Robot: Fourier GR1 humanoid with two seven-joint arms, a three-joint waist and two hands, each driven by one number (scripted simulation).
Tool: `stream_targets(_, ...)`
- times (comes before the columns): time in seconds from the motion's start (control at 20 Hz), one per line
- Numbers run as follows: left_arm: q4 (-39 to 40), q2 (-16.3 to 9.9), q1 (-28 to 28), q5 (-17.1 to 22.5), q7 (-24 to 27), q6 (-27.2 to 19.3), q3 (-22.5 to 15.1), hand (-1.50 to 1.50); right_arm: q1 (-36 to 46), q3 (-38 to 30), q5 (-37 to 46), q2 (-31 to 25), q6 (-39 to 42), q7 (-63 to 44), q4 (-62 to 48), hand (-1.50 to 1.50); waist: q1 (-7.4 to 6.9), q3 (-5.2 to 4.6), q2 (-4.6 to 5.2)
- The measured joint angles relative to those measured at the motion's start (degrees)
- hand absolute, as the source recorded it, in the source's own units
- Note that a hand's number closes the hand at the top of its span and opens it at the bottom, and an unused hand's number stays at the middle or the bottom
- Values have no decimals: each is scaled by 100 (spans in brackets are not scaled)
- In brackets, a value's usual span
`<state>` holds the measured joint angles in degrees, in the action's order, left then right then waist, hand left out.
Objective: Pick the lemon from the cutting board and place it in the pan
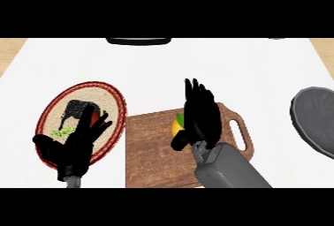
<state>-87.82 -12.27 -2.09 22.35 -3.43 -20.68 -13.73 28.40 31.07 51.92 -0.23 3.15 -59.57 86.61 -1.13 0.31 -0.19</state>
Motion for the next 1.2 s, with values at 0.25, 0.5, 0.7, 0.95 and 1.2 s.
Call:
stream_targets(0.25, 35, 16, -12, 15, 21, 85, 23, 0, 696, -244, -530, -14, 502, -121, -637, -150, -7, 2, -3)
stream_targets(0.5, 80, -10, -5, 58, 0, 176, 84, 0, 698, -213, -1252, -23, 884, -130, -993, -150, 32, 4, -8)
stream_targets(0.7, 135, 71, -21, 23, 92, 178, 97, 0, 705, -208, -1594, -32, 1058, -150, -1011, -150, 75, 13, -24)
stream_targets(0.95, 259, 60, 54, 19, 95, 281, 192, 0, 713, -148, -1555, -30, 1058, -97, -1044, -150, 98, 12, -27)
stream_targets(1.2, 183, 87, -50, -9, 78, 329, 207, 0, 674, -172, -1359, -19, 951, 31, -1115, -150, 97, 9, -24)
